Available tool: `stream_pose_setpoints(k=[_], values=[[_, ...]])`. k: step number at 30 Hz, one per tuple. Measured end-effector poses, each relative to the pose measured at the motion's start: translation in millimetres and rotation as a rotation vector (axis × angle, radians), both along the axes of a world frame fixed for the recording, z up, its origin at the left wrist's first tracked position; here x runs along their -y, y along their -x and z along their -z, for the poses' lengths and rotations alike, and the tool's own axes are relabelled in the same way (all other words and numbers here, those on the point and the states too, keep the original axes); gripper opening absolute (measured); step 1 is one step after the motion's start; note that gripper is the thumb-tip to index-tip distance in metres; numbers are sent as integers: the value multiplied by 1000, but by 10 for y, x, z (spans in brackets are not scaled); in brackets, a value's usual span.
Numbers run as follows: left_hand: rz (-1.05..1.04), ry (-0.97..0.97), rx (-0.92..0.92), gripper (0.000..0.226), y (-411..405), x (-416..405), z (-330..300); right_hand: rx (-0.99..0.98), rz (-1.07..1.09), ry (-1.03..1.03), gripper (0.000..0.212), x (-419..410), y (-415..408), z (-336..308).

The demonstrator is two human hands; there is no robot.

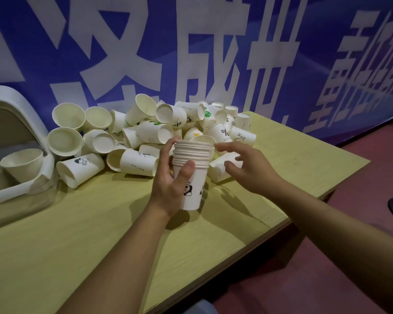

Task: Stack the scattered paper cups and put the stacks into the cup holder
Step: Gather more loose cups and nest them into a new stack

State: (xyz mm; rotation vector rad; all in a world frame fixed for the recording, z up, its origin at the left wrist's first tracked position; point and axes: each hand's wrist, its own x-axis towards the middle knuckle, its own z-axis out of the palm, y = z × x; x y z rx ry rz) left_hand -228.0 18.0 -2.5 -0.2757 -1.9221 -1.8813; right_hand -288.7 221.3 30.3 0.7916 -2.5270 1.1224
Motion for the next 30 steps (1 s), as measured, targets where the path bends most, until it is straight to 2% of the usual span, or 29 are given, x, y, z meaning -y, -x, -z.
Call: stream_pose_setpoints(k=[3, 6, 11, 14, 16, 19, 21, 24, 25, 30], values=[[-54, -39, -5, 70, 20, 83, 2, -115, 53, -354, 43, 6, 166, 64], [-89, -43, 4, 80, 55, 141, 50, -168, 95, -628, 53, -38, 252, 115], [-63, -9, 52, 73, 81, 135, 101, -159, 92, -850, 77, -114, 248, -39], [-51, 18, 45, 68, 77, 96, 96, -145, 50, -958, 79, -131, 241, -43], [-30, 41, 47, 66, 71, 78, 98, -110, 47, -961, 77, -146, 251, -30], [16, 60, 69, 67, 54, 57, 105, -66, 104, -815, 74, -178, 226, -110], [34, 78, 75, 67, 48, 46, 111, -37, 153, -526, 77, -221, 193, -183], [60, 100, 86, 68, 47, 25, 121, -56, 134, 18, 81, -272, 127, -256], [74, 111, 89, 68, 37, 13, 121, -67, 129, 129, 79, -268, 104, -277], [158, 201, 110, 64, -35, -69, 112, 0, 99, 419, 49, -132, -41, -288]])
